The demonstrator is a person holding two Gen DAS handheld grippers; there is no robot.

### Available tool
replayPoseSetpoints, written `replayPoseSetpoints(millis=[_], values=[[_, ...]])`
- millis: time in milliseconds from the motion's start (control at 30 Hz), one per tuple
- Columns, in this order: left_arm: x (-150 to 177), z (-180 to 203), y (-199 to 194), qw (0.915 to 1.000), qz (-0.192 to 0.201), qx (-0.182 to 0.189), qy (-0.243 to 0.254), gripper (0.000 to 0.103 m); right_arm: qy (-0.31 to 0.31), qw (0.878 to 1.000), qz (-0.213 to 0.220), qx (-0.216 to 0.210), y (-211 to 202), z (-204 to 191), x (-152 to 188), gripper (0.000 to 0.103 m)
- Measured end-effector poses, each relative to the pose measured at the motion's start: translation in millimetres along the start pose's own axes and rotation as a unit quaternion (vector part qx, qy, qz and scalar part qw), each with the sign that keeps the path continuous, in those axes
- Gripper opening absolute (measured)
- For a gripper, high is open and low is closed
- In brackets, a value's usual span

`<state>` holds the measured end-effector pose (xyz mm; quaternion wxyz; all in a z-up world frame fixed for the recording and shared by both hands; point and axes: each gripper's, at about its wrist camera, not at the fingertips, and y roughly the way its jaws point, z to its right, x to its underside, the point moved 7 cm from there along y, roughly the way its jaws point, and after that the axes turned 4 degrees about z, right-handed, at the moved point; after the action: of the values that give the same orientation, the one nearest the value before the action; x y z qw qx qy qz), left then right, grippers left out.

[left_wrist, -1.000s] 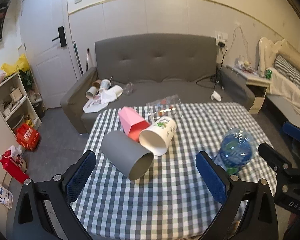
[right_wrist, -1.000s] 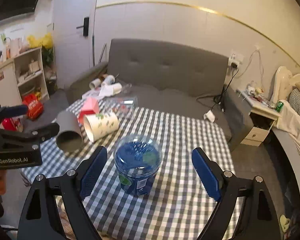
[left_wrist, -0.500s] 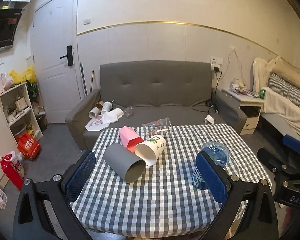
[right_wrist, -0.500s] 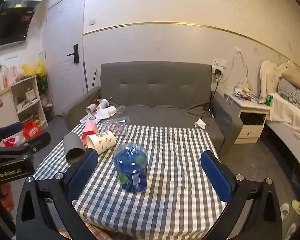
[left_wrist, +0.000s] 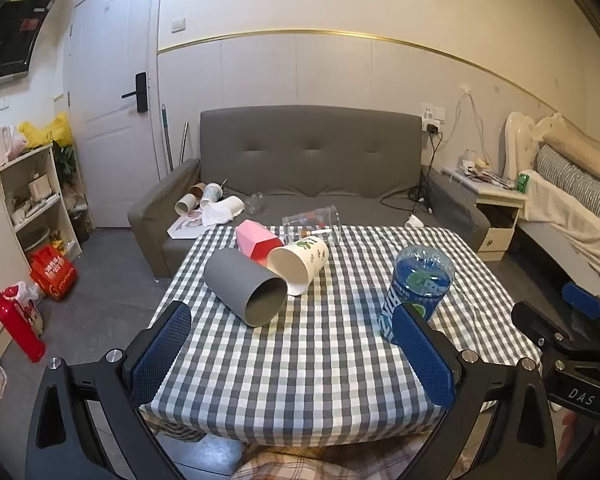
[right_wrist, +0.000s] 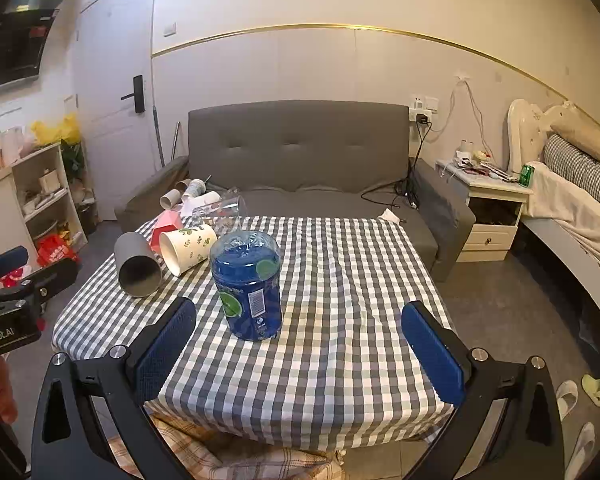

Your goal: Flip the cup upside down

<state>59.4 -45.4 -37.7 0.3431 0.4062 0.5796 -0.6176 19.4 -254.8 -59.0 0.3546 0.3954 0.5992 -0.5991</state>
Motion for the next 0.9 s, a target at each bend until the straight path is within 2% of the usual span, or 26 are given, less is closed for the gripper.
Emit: replayPoseSetpoints(millis=[900], values=[[0.0, -1.5, -3.2, 1.0, 0.002, -0.003, 0.002, 0.103, -0.011, 1.0, -0.015, -0.001, 7.9, -7.6, 4.7, 0.103]])
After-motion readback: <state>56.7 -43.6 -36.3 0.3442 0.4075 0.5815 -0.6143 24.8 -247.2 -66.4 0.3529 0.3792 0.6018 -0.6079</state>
